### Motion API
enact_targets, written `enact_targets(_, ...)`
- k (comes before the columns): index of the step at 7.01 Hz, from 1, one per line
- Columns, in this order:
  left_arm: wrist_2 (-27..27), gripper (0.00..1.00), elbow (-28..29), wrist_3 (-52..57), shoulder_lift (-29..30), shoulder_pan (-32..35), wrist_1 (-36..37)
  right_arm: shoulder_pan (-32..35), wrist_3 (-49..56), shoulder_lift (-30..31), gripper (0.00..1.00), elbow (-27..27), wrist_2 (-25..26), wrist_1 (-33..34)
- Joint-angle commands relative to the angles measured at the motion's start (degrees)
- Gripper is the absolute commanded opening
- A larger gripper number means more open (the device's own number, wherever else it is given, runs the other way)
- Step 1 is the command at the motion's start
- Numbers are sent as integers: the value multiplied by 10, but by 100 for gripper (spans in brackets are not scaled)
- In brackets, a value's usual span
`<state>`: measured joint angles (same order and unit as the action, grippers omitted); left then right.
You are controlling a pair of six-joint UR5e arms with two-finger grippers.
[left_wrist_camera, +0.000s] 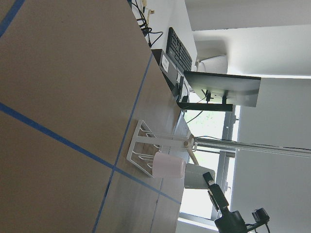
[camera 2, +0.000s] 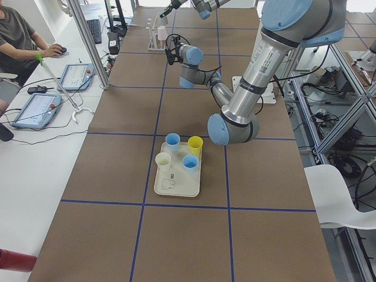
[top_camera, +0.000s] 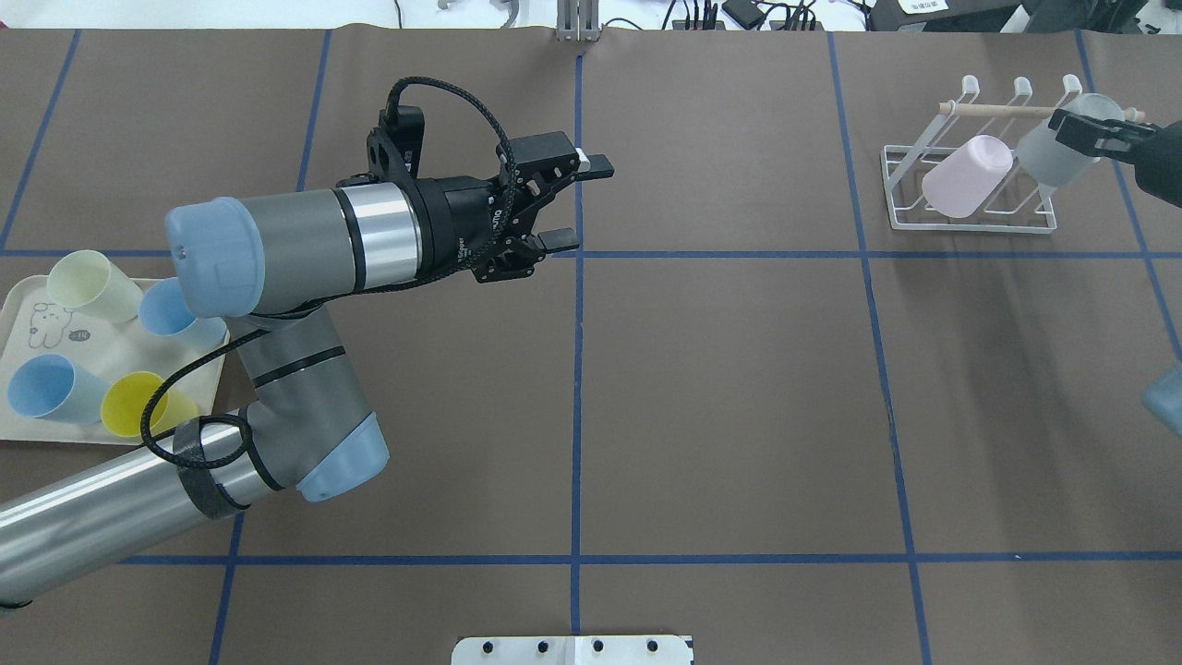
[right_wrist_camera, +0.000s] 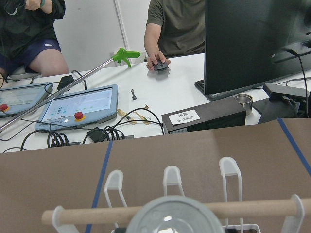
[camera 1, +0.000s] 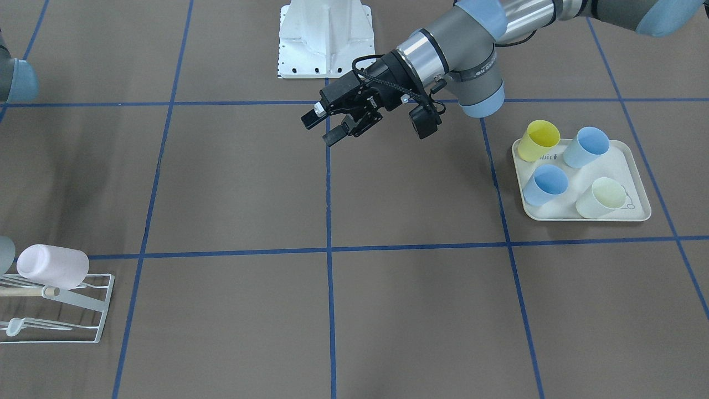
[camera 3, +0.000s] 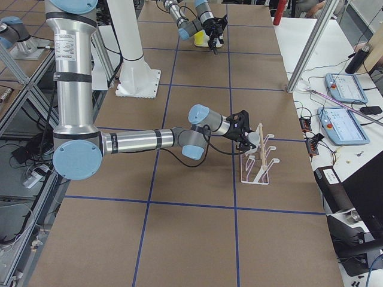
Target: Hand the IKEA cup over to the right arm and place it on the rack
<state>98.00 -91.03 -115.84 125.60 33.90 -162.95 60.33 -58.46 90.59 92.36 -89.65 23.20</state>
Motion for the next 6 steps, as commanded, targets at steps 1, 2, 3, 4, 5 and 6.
enact_targets(1,0,99,0,0,0,0,0,-4,1,0,0,-3,1,0)
enact_targets(2,0,99,-2,0,0,0,0,-6,1,0,0,-5,1,0)
enact_targets(3,0,99,-3,0,0,1,-1,-8,1,0,10,-7,1,0)
enact_targets(4,0,99,-5,0,1,1,0,-12,1,0,27,-11,5,-1)
enact_targets(5,0,99,-6,0,0,1,0,-15,1,0,36,-14,11,-2)
enact_targets(6,0,99,-6,0,0,1,0,-20,1,0,58,-15,11,-2)
